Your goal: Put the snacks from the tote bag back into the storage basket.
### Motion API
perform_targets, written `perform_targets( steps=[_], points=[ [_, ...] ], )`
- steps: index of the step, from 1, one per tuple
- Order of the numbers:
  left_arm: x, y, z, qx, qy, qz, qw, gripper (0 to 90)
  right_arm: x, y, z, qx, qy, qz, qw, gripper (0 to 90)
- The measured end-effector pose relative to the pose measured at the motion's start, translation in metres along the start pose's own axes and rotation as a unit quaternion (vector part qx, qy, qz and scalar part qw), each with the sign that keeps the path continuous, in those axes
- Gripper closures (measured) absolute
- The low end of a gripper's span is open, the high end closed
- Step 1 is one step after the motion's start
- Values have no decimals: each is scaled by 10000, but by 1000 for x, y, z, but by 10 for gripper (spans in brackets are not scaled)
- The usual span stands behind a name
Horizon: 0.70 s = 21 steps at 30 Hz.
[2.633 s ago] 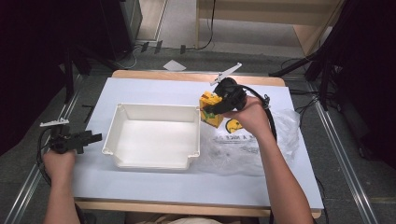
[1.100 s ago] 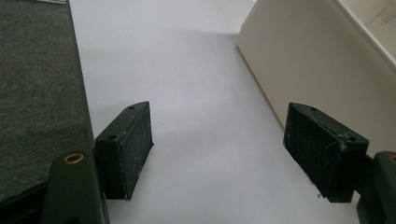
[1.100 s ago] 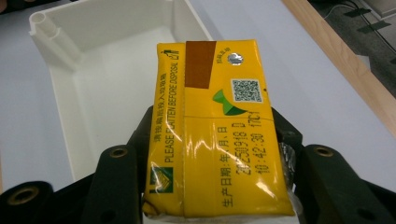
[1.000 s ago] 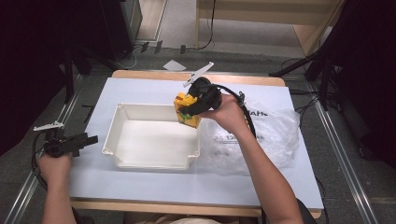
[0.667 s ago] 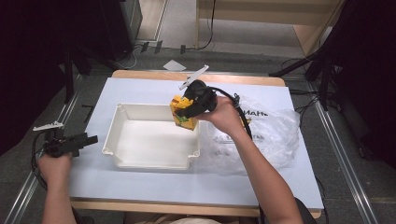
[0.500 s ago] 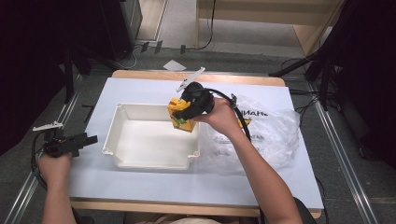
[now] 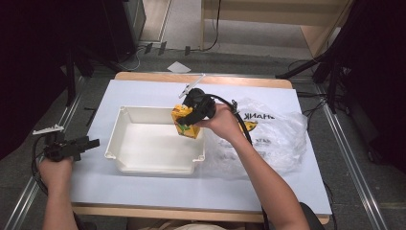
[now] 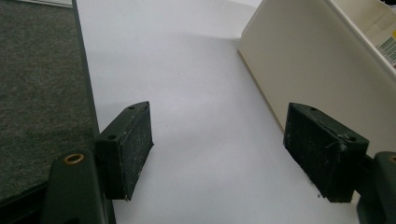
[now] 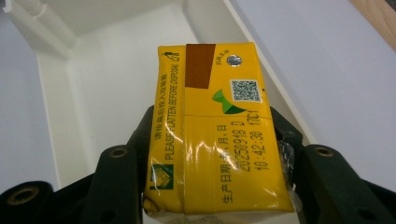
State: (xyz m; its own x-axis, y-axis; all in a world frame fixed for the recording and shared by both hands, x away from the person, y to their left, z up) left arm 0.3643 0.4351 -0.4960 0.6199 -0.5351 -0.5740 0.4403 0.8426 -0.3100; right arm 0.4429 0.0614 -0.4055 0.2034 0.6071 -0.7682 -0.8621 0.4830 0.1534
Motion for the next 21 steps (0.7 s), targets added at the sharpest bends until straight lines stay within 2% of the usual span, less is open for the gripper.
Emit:
perform_targets(
  steps=[11,21],
  points=[
    [0,0,0,3,-2,0,10000,250,16,-4,-5,-50,180,-98,9998,517],
    [0,0,0,1,-3,2,10000,250,31,-9,-11,9,318,-145,9994,517]
  ],
)
Point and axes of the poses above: each handheld gripper's, and its own axes: x roughly forward along the jaws, z roughly out of its top, y roughly to its left, the point moved 7 cm from there along x, roughly forward along the jaws, and after that the axes turned 8 degrees about x, right-handed, at the moved point
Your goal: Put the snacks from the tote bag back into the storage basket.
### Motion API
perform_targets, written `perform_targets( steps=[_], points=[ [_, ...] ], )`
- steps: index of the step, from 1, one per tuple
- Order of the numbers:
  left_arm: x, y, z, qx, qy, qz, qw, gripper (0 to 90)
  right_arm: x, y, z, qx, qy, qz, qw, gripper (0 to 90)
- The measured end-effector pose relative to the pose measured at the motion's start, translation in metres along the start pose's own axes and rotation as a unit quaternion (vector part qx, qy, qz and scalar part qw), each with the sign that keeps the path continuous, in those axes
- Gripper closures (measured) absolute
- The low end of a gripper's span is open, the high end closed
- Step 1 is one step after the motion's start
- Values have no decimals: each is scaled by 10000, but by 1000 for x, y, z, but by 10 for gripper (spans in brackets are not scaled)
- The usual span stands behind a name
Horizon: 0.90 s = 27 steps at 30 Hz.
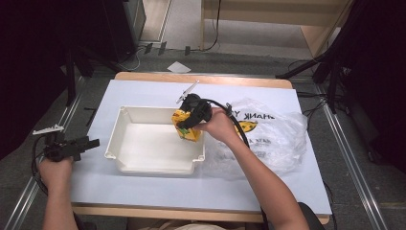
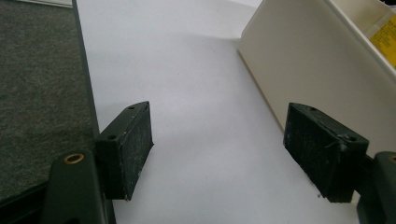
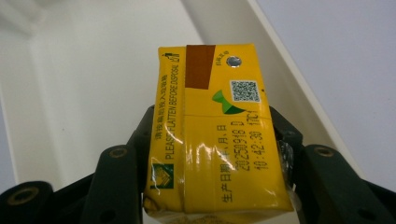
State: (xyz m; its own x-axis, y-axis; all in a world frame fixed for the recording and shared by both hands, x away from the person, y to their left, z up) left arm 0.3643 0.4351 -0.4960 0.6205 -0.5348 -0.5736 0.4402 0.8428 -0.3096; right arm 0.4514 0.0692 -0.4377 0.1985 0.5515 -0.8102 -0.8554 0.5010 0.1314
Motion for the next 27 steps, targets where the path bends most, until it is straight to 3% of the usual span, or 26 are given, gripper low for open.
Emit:
perform_targets(
  steps=[9,27],
  points=[
    [0,0,0,-1,2,0,10000,250,7,-6,-2,69,25,-128,9999,517],
    [0,0,-1,-16,23,-3,10000,250,7,-14,-2,134,-146,-122,9997,514]
  ],
)
Point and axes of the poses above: each handheld gripper's, and its own axes: x roughly forward along the jaws, z roughly out of its top, y roughly to its left, the point moved 7 cm from there along x, roughly forward along the jaws, and after that the axes turned 8 degrees about x, right-handed, at the moved point
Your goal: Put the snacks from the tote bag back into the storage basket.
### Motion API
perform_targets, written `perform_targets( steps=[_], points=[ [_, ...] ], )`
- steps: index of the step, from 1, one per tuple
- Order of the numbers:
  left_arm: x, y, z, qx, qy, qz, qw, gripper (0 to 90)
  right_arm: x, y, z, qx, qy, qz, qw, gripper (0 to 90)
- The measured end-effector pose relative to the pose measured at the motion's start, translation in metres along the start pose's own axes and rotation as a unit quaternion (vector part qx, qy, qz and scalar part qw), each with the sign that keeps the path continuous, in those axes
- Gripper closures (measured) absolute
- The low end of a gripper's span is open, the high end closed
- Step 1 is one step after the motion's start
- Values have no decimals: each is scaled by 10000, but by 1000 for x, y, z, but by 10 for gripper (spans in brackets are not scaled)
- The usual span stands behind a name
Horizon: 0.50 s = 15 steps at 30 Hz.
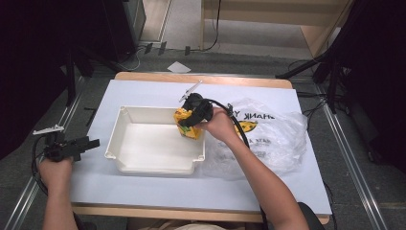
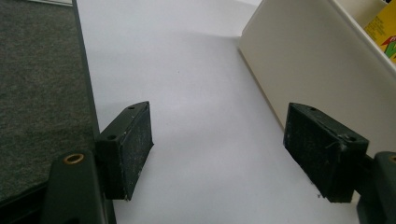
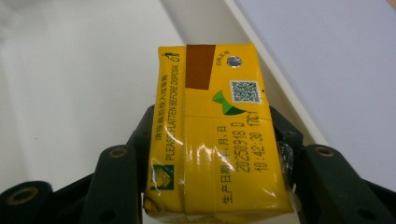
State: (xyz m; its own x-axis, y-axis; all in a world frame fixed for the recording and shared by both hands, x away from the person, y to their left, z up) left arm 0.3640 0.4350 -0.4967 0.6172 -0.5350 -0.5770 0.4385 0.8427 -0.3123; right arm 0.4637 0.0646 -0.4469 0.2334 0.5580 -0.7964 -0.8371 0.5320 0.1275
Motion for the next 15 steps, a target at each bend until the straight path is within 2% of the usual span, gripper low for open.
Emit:
perform_targets(
  steps=[15],
  points=[
    [0,0,0,-3,-18,-3,10000,250,-3,-2,-4,4,138,41,9999,508]
  ],
)
Point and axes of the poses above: each handheld gripper's, and its own axes: x roughly forward along the jaws, z roughly out of its top, y roughly to its left, the point moved 7 cm from there along x, roughly forward along the jaws, and after that the axes turned 8 degrees about x, right-handed, at the moved point
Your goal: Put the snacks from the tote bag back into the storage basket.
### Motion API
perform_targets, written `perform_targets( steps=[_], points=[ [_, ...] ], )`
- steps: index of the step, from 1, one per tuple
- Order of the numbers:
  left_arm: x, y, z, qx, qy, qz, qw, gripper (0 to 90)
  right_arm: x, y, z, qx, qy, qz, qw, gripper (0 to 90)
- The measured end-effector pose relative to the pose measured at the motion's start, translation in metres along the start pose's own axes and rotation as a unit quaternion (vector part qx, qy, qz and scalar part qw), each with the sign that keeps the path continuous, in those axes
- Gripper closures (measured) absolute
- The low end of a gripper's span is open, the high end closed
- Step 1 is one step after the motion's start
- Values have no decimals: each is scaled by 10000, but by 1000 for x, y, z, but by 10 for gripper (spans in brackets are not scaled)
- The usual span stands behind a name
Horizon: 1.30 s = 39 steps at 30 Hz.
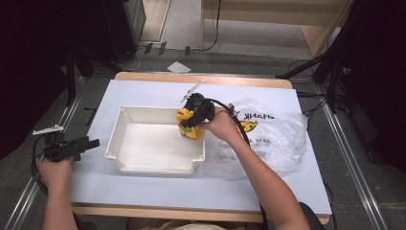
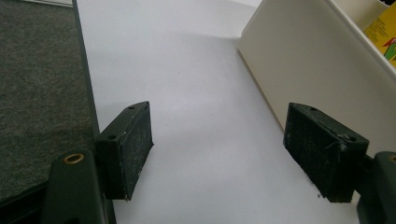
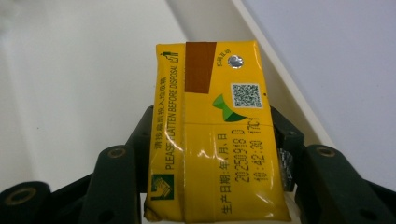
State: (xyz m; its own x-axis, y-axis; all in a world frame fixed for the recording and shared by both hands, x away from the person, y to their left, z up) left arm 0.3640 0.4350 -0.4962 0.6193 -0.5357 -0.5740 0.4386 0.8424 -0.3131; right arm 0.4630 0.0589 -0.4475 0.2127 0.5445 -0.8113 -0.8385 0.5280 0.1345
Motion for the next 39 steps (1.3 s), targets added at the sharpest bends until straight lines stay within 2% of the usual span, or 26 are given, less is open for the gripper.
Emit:
perform_targets(
  steps=[10,17,22,27,34,39],
  points=[
    [1,-1,0,20,21,-25,10000,250,-3,1,-4,-1,176,-17,9998,499],
    [2,0,1,22,21,-16,10000,250,-8,4,-3,-3,144,43,9999,491],
    [2,0,1,13,28,-15,10000,250,-23,5,2,11,-38,60,10000,493],
    [4,-1,2,24,35,-41,10000,250,-41,6,5,134,-193,128,9996,493],
    [7,-1,5,42,24,-64,10000,250,-55,11,3,71,-275,169,9995,497],
    [11,-2,8,58,19,-97,9999,250,-63,19,3,5,-330,236,9992,502]
  ],
)
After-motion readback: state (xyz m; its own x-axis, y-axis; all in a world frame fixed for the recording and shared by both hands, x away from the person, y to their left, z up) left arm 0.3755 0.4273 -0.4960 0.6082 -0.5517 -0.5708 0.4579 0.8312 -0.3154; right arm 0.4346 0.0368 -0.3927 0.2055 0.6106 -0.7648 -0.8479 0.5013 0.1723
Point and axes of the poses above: each handheld gripper's, and its own axes: x roughly forward along the jaws, z roughly out of its top, y roughly to its left, the point moved 7 cm from there along x, roughly forward along the jaws, and after that the axes turned 8 degrees about x, right-handed, at the moved point
